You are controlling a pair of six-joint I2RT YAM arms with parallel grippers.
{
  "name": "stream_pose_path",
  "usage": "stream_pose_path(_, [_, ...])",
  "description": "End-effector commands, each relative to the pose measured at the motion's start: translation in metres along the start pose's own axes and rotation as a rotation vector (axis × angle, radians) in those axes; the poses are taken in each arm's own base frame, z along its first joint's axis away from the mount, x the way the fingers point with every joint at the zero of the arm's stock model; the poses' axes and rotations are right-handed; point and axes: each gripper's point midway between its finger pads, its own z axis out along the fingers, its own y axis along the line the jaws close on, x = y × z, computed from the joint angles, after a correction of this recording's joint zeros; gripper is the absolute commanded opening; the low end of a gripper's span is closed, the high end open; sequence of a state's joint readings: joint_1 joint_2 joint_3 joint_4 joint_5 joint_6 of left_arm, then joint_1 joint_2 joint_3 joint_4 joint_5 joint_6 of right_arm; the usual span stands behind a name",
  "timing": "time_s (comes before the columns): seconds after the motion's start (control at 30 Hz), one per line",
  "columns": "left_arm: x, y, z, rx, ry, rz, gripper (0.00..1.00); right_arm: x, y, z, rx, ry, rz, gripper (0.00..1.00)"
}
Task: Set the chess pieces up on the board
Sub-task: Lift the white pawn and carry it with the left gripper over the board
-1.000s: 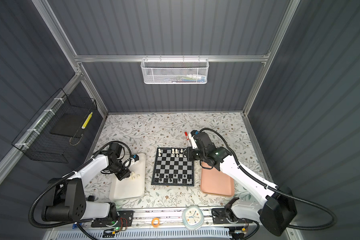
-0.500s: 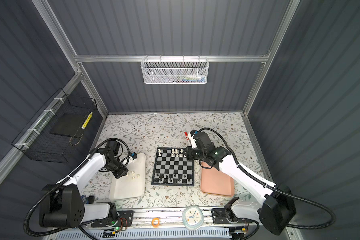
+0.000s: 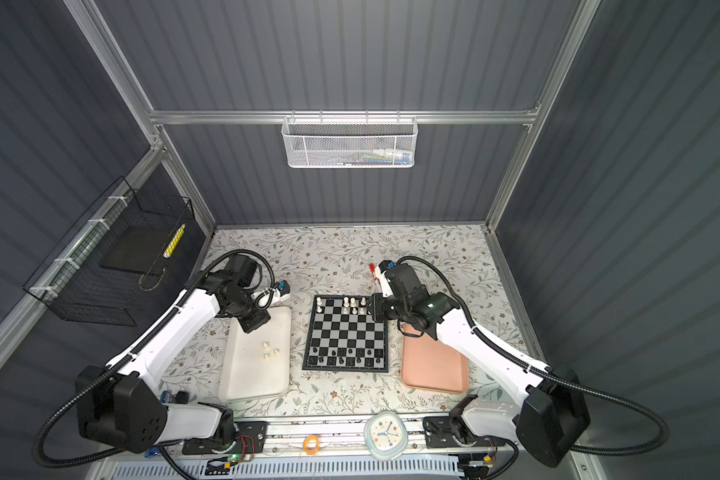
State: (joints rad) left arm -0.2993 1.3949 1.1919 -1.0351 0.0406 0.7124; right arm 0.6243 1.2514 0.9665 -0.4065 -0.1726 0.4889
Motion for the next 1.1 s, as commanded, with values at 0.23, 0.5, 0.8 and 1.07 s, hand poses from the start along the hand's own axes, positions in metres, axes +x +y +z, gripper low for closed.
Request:
stream_pose_path(0.23, [-0.079, 0.002, 0.006, -0.014, -0.033, 0.097, 0.01, 0.006, -0.007, -0.011, 0.021, -0.009, 0.002, 0.25])
stream_pose_path(0.5, [-0.142, -0.001, 0.025, -0.028, -0.09, 0.197, 0.02, 0.013, -0.012, -0.025, 0.038, -0.021, 0.017, 0.25])
stream_pose_path(0.8, [-0.174, -0.001, 0.063, -0.016, -0.073, 0.236, 0.01, 0.02, -0.017, -0.042, 0.053, -0.049, 0.03, 0.25])
stream_pose_path(1.07, [-0.18, -0.001, 0.084, -0.004, -0.053, 0.255, 0.01, 0.024, -0.021, -0.046, 0.064, -0.056, 0.037, 0.25])
